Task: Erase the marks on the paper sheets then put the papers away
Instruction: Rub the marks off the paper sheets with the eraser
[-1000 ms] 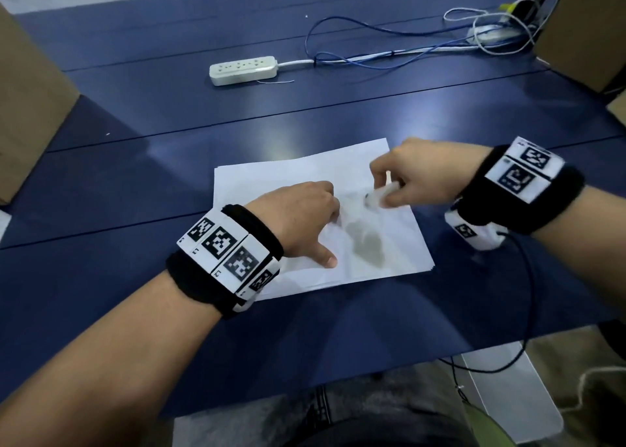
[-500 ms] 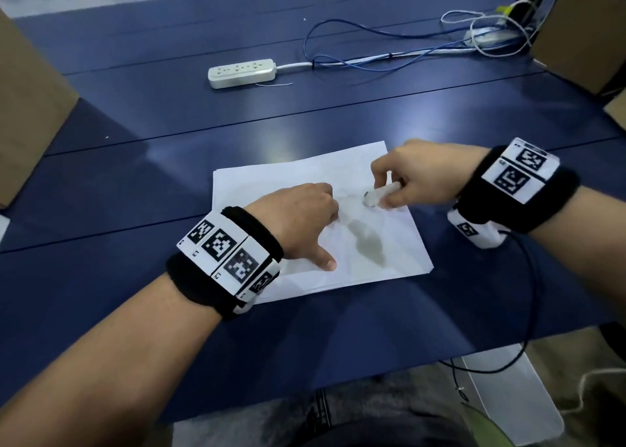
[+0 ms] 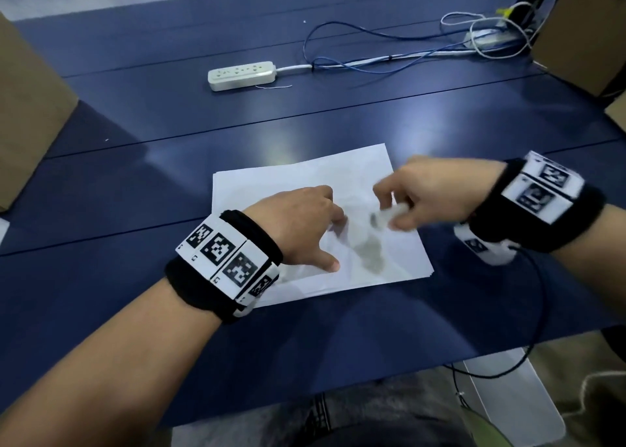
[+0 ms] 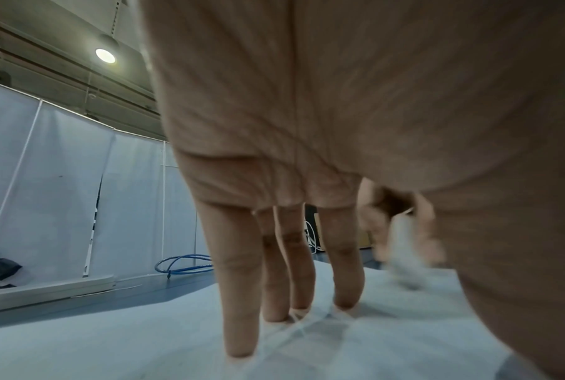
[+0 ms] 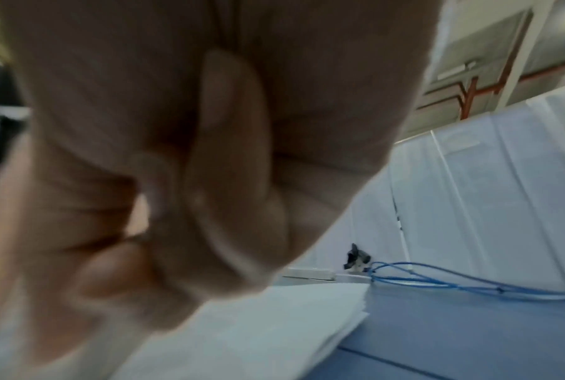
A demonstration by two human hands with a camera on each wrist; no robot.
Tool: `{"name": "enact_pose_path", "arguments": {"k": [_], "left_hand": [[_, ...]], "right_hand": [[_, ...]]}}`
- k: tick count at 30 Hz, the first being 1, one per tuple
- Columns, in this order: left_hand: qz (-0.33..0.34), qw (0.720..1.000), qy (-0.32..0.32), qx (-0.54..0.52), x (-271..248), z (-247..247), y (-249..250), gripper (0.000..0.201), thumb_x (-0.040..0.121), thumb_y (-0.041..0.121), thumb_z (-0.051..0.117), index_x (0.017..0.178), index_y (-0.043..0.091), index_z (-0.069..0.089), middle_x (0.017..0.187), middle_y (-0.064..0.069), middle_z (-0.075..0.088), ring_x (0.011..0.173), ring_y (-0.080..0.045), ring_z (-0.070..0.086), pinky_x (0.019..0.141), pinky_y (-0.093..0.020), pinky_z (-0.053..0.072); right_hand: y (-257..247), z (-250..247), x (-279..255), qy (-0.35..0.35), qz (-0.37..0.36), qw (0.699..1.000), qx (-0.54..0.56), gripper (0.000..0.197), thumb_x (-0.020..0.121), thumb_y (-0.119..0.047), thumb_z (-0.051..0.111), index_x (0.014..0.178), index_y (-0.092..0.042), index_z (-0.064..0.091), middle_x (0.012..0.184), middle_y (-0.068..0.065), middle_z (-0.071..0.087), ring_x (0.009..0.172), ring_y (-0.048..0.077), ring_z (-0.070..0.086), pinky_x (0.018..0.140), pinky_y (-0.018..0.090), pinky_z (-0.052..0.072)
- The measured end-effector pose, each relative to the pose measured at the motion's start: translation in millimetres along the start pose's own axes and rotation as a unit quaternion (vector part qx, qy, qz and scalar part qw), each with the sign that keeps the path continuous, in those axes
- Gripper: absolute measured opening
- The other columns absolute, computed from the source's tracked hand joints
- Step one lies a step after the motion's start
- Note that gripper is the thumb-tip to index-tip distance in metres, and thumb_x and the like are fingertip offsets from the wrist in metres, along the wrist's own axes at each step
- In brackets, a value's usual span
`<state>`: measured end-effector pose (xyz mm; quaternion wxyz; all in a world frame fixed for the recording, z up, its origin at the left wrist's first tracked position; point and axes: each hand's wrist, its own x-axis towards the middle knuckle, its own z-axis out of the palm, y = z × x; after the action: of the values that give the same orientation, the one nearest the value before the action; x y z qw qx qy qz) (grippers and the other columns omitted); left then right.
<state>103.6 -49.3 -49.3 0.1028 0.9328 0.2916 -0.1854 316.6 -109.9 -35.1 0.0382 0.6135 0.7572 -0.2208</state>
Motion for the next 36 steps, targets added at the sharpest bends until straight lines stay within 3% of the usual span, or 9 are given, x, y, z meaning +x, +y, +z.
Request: {"name": "enact_pose_path", "arguments": {"k": [4,9,11,14,17,23,29,31,36], "left_hand": [[-0.012,1.0,0.014,0.01,1.7,2.2,4.0,0.065,0.071,0.069,0.07,0.12,0.027,0.06,0.11,0.008,0.047,0.097,-0.017,0.056,0.08,-0.039,0.052],[-0.015,1.0,0.01,0.011,3.9,0.2,6.5,0.064,0.07,0.069,0.072,0.118,0.029,0.059,0.107,0.009,0.046,0.095,-0.016,0.053,0.079,-0.037,0.051],[-0.017,1.0,0.012,0.01,3.8,0.2,6.3,0.063,0.07,0.068,0.072,0.117,0.029,0.059,0.107,0.009,0.046,0.094,-0.015,0.053,0.079,-0.037,0.051],[-0.021,1.0,0.014,0.006,4.2,1.6,6.0,0.064,0.069,0.068,0.073,0.118,0.028,0.059,0.108,0.009,0.046,0.094,-0.016,0.054,0.079,-0.037,0.051],[-0.022,1.0,0.01,0.007,5.0,1.6,5.8,0.065,0.069,0.067,0.073,0.118,0.027,0.058,0.109,0.008,0.047,0.094,-0.017,0.055,0.08,-0.04,0.052],[-0.019,1.0,0.011,0.011,5.3,0.7,7.3,0.063,0.069,0.067,0.073,0.118,0.029,0.058,0.109,0.009,0.046,0.096,-0.016,0.054,0.082,-0.04,0.052],[-0.021,1.0,0.011,0.009,5.6,1.7,5.6,0.065,0.069,0.067,0.074,0.118,0.027,0.058,0.111,0.007,0.047,0.097,-0.018,0.056,0.081,-0.04,0.052],[-0.02,1.0,0.01,0.01,6.0,1.7,6.0,0.065,0.069,0.066,0.074,0.119,0.027,0.058,0.111,0.008,0.047,0.099,-0.018,0.056,0.082,-0.039,0.052],[-0.019,1.0,0.008,0.009,5.3,0.2,8.0,0.067,0.07,0.067,0.073,0.123,0.029,0.057,0.112,0.008,0.047,0.1,-0.017,0.055,0.084,-0.04,0.051]], "right_hand": [[-14.7,6.5,-18.2,-0.11,-0.033,0.993,0.022,0.017,0.075,-0.036,0.073,0.085,-0.025,0.066,0.057,-0.004,0.061,0.051,0.006,0.05,0.049,0.02,0.039],[10.1,-7.1,14.6,0.033,0.035,0.999,-0.022,0.023,0.08,-0.043,0.064,0.092,-0.024,0.063,0.064,-0.01,0.06,0.074,0.008,0.057,0.074,0.039,0.054],[11.8,-5.6,13.1,0.043,0.026,0.999,-0.013,0.018,0.079,-0.04,0.065,0.086,-0.024,0.061,0.058,-0.009,0.059,0.068,0.004,0.056,0.071,0.04,0.054],[-3.4,5.1,-9.0,-0.054,-0.024,0.998,0.027,0.016,0.077,-0.029,0.074,0.082,-0.022,0.061,0.055,-0.005,0.058,0.052,0.004,0.05,0.053,0.023,0.043],[-11.8,10.3,-18.5,-0.117,-0.05,0.991,0.041,0.016,0.076,-0.032,0.076,0.08,-0.026,0.062,0.055,-0.003,0.057,0.05,0.008,0.046,0.05,0.023,0.04],[10.5,-3.1,9.2,0.047,0.027,0.998,-0.026,0.014,0.083,-0.034,0.068,0.089,-0.025,0.06,0.061,-0.011,0.057,0.073,0.008,0.052,0.071,0.038,0.052],[-12.0,8.6,-22.7,-0.113,-0.042,0.992,0.027,0.017,0.073,-0.024,0.076,0.083,-0.024,0.063,0.053,-0.005,0.051,0.051,0.007,0.047,0.049,0.022,0.038],[-8.2,4.1,-13.9,-0.077,-0.027,0.997,0.009,0.016,0.075,-0.026,0.077,0.086,-0.026,0.066,0.053,-0.007,0.053,0.053,0.003,0.051,0.051,0.017,0.038],[8.6,-4.2,10.5,0.036,0.042,0.998,-0.022,0.017,0.083,-0.032,0.069,0.096,-0.023,0.063,0.066,-0.009,0.062,0.079,0.013,0.06,0.068,0.034,0.05]]}}
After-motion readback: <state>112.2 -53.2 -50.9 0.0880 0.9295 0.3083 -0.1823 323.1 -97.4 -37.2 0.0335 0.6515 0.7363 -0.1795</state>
